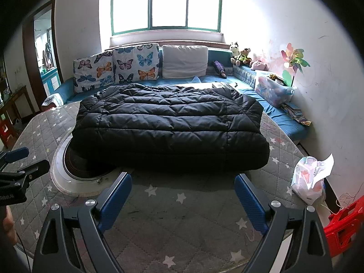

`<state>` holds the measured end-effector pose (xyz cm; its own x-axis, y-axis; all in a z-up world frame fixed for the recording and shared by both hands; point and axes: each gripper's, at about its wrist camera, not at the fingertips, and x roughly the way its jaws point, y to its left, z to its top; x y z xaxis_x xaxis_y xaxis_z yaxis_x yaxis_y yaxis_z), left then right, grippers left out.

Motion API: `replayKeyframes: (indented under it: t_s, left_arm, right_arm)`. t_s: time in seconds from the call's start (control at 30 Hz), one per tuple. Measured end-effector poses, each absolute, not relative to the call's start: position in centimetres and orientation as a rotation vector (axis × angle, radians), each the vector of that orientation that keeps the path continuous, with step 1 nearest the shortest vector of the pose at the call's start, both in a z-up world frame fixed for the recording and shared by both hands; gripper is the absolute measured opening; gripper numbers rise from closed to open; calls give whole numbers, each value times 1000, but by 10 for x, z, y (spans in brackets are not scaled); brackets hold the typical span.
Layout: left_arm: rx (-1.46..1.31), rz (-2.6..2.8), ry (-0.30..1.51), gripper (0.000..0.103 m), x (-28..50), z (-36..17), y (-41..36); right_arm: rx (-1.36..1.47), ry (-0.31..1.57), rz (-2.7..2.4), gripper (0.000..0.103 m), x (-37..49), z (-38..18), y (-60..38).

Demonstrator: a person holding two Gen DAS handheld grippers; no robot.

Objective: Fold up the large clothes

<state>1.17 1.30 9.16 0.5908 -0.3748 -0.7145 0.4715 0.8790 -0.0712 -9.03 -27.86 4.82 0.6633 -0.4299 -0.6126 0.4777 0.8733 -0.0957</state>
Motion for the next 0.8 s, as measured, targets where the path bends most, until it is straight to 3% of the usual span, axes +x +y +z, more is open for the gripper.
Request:
replayKeyframes:
  t_s: [0.8]
  left_arm:
    - [148, -508, 802, 103, 15, 89, 10]
  right_arm:
    - [77, 674, -510, 99, -89, 48, -278]
